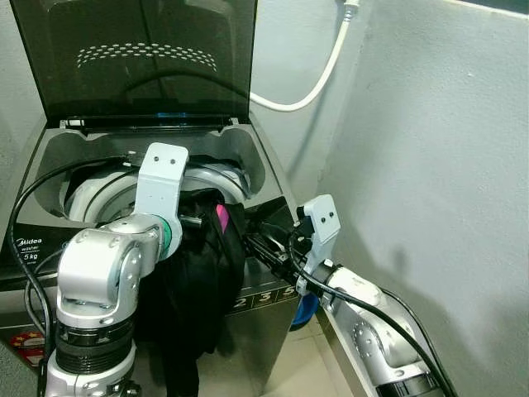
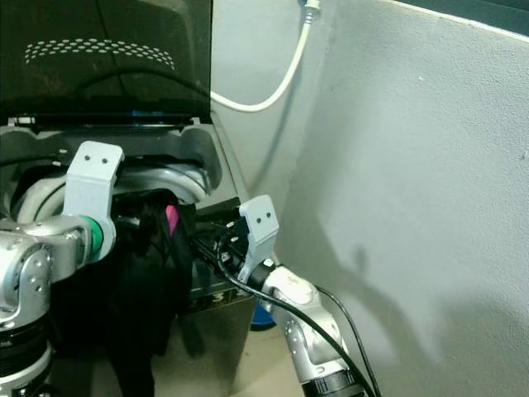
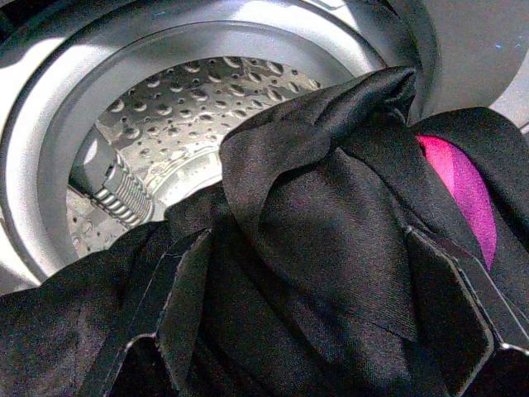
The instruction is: Clothes washing
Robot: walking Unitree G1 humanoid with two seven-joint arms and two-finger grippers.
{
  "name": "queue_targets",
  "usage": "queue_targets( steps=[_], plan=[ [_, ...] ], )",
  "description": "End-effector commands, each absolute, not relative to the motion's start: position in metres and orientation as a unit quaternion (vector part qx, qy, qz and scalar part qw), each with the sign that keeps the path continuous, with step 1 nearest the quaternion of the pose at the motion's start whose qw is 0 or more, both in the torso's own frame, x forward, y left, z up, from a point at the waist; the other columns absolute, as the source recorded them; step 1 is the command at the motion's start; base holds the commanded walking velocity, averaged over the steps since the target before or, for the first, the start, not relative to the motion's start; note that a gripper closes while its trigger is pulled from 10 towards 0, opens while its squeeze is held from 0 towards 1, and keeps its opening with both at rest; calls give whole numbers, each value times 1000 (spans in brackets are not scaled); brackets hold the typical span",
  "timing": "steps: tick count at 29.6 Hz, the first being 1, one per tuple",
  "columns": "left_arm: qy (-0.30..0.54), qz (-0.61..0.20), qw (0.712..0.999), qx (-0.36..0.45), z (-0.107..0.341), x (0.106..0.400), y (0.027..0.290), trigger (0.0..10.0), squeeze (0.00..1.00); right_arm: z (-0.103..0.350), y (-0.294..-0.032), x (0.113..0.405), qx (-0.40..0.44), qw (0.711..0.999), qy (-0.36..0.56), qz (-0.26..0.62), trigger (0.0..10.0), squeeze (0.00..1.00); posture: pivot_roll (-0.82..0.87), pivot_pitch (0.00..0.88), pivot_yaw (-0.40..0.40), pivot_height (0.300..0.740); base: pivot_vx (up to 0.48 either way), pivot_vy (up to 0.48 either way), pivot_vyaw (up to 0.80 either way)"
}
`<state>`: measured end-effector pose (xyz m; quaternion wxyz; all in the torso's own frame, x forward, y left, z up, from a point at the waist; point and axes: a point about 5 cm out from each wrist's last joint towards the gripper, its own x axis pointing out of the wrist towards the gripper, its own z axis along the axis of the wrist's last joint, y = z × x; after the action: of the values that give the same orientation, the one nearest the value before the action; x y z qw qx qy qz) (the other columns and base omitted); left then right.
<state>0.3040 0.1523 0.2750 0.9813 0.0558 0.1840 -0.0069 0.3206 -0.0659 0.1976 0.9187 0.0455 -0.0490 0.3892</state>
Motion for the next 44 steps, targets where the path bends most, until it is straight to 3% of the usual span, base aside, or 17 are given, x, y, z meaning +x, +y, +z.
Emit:
queue_targets(
  steps=[1, 5, 6, 7, 8, 9, 11, 12, 23, 29, 37, 39, 44],
  plan=[
    [211, -15, 976, 53, 265, 302, 151, 10000, 424, 195, -67, 321, 44, 920, -40, 388, 10000, 0, 32, 78, -46, 740, 0, 0, 0],
    [211, -15, 976, 53, 265, 302, 151, 10000, 424, 195, -67, 321, 44, 920, -40, 388, 10000, 0, 32, 78, -46, 740, 0, 0, 0],
    [215, -19, 976, 42, 263, 302, 150, 10000, 110, 195, -66, 322, 44, 920, -40, 388, 10000, 0, 32, 79, -45, 740, 0, 0, 0],
    [217, -19, 975, 47, 263, 302, 156, 7843, 0, 194, -66, 322, 45, 920, -40, 387, 10000, 0, 31, 73, -44, 740, 0, 0, 0],
    [217, -19, 975, 47, 263, 302, 156, 7843, 0, 194, -66, 322, 45, 920, -40, 387, 10000, 0, 31, 73, -44, 740, 0, 0, 0],
    [217, -15, 974, 55, 264, 303, 164, 2039, 0, 194, -67, 322, 46, 921, -39, 385, 10000, 0, 29, 72, -44, 740, 0, 0, 0],
    [217, -13, 974, 57, 264, 303, 167, 2039, 0, 194, -66, 323, 46, 921, -39, 385, 10000, 0, 29, 72, -44, 740, 0, 0, 0],
    [215, -13, 975, 53, 264, 304, 169, 0, 0, 194, -66, 323, 46, 921, -39, 385, 10000, 0, 28, 71, -43, 740, 0, 0, 0],
    [214, -12, 975, 60, 261, 307, 178, 0, 0, 194, -67, 323, 45, 922, -40, 383, 10000, 0, 26, 60, -45, 740, 0, 0, 0],
    [188, -7, 978, 87, 268, 323, 187, 0, 0, 195, -67, 324, 43, 922, -41, 382, 10000, 0, 25, 56, -49, 740, 0, 0, 0],
    [111, 11, 987, 118, 290, 360, 199, 0, 0, 196, -67, 326, 42, 924, -41, 378, 10000, 0, 19, 62, -52, 740, 0, 0, 0],
    [39, 31, 989, 136, 312, 380, 202, 0, 0, 197, -69, 327, 40, 926, -42, 374, 10000, 0, 16, 66, -55, 740, 0, 0, 0],
    [-20, 48, 989, 139, 336, 392, 196, 0, 0, 197, -71, 328, 40, 928, -41, 369, 10000, 0, 18, 68, -57, 740, 0, 0, 0]
  ],
)
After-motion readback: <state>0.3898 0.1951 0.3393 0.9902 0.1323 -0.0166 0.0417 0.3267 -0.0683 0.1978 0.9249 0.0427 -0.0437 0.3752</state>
